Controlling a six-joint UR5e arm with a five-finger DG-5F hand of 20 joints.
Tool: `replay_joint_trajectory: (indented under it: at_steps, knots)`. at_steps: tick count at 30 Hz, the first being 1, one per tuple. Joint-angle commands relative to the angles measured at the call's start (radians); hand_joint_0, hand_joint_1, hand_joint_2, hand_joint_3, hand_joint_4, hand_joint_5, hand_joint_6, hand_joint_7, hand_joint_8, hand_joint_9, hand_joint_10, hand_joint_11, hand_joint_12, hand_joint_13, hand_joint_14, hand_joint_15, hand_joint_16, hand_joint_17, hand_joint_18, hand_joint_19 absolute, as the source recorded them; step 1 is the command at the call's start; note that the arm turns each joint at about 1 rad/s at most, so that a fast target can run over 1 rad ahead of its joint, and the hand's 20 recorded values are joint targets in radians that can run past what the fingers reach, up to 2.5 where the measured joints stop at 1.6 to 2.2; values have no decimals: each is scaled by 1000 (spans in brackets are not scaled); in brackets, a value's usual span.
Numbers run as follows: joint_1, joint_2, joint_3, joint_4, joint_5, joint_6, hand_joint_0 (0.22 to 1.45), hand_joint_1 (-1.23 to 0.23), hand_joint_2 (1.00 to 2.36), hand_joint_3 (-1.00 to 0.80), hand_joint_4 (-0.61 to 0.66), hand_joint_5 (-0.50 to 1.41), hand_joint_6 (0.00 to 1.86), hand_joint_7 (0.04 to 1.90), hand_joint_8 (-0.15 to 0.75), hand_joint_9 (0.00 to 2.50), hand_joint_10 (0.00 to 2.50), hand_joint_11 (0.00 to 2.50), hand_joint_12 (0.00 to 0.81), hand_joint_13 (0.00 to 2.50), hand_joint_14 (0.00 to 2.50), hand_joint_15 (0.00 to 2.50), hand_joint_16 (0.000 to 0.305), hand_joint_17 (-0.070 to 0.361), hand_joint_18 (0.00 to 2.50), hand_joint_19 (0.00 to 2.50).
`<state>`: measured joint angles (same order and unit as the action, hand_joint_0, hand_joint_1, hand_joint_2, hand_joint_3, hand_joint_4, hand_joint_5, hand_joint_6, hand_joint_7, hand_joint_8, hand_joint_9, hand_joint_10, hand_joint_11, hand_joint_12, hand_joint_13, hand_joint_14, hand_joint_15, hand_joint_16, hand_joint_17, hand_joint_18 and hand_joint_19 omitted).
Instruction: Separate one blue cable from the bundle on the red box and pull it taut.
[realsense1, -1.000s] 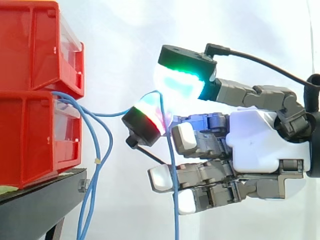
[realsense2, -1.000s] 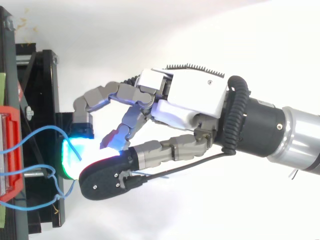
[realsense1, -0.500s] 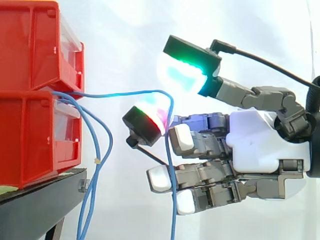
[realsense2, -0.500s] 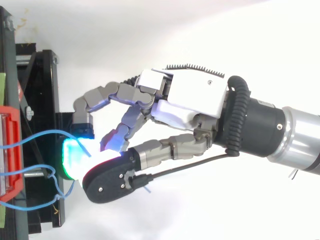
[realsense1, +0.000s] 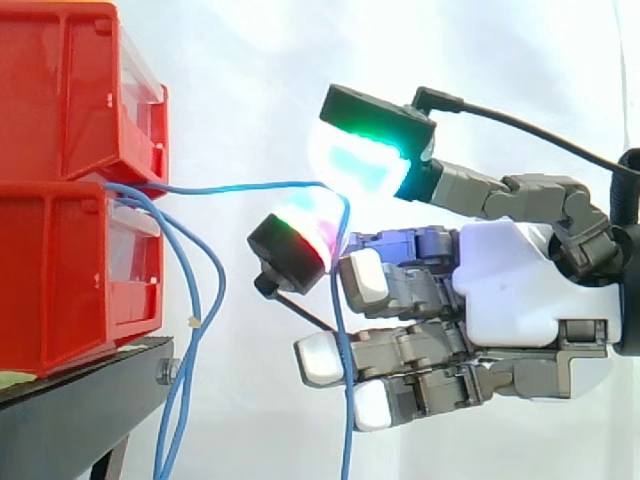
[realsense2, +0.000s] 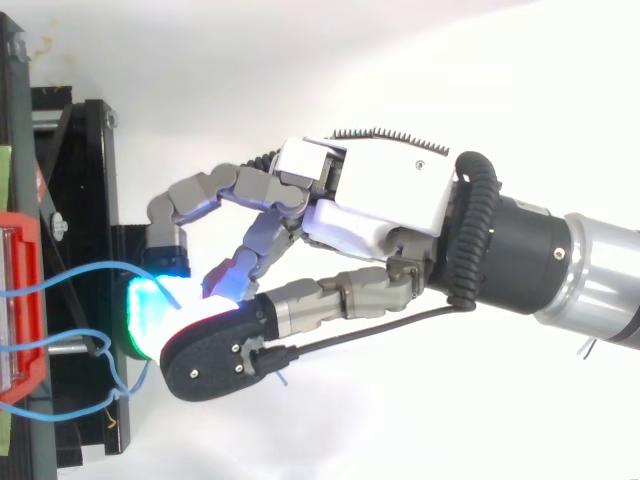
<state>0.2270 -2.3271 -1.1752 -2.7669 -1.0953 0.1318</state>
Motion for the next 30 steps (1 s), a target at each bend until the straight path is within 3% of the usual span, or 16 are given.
replay_joint_trajectory:
  at_steps: [1, 5, 7, 12, 20, 25, 30]
  knots:
    - [0, 0, 0, -3, 0, 0, 566, -752, 1014, -279, 29, -71, 859, 1170, 242, 1263, 17, 483, 346, 982, 18, 447, 42, 95, 866, 555]
    - [-2, 2, -1, -28, -2, 6, 573, -767, 1014, -261, 40, -72, 859, 1187, 245, 1258, 17, 482, 352, 986, 19, 439, 43, 98, 883, 546]
    - [-5, 18, 0, -105, -23, 9, 584, -801, 1015, -229, 48, -72, 869, 1212, 245, 1263, 17, 491, 349, 986, 18, 449, 43, 98, 889, 545]
    - [-6, 41, 0, -155, -26, 6, 611, -869, 1023, -83, 36, -67, 907, 1200, 238, 1290, 21, 536, 340, 1003, 19, 463, 42, 94, 887, 544]
    - [-8, 66, 2, -353, -25, 5, 616, -907, 1019, 67, -24, -41, 909, 1210, 245, 1378, 18, 516, 357, 1079, 19, 475, 47, 106, 978, 513]
    - [-8, 64, 2, -392, -23, 3, 620, -912, 1015, 78, -28, -36, 906, 1206, 247, 1387, 17, 503, 365, 1090, 19, 472, 48, 109, 999, 501]
    - [-9, 64, 0, -392, -21, 0, 620, -910, 1013, 76, -29, -34, 904, 1204, 254, 1398, 19, 510, 372, 1094, 18, 469, 49, 111, 1017, 504]
